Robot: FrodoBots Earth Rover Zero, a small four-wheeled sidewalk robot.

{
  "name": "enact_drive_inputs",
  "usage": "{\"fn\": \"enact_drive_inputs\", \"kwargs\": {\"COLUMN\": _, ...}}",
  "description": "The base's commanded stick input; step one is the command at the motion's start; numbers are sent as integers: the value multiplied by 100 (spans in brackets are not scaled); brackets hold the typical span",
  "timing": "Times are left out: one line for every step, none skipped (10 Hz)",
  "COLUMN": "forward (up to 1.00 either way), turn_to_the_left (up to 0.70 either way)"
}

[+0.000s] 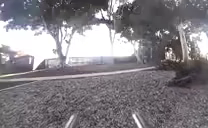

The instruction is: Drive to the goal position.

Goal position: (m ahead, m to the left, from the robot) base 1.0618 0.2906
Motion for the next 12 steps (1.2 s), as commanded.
{"fn": "enact_drive_inputs", "kwargs": {"forward": 70, "turn_to_the_left": 0}}
{"fn": "enact_drive_inputs", "kwargs": {"forward": 70, "turn_to_the_left": 0}}
{"fn": "enact_drive_inputs", "kwargs": {"forward": 70, "turn_to_the_left": 0}}
{"fn": "enact_drive_inputs", "kwargs": {"forward": 70, "turn_to_the_left": 0}}
{"fn": "enact_drive_inputs", "kwargs": {"forward": 70, "turn_to_the_left": 0}}
{"fn": "enact_drive_inputs", "kwargs": {"forward": 70, "turn_to_the_left": 0}}
{"fn": "enact_drive_inputs", "kwargs": {"forward": 70, "turn_to_the_left": 0}}
{"fn": "enact_drive_inputs", "kwargs": {"forward": 70, "turn_to_the_left": 0}}
{"fn": "enact_drive_inputs", "kwargs": {"forward": 70, "turn_to_the_left": 0}}
{"fn": "enact_drive_inputs", "kwargs": {"forward": 70, "turn_to_the_left": 0}}
{"fn": "enact_drive_inputs", "kwargs": {"forward": 70, "turn_to_the_left": 0}}
{"fn": "enact_drive_inputs", "kwargs": {"forward": 70, "turn_to_the_left": 0}}
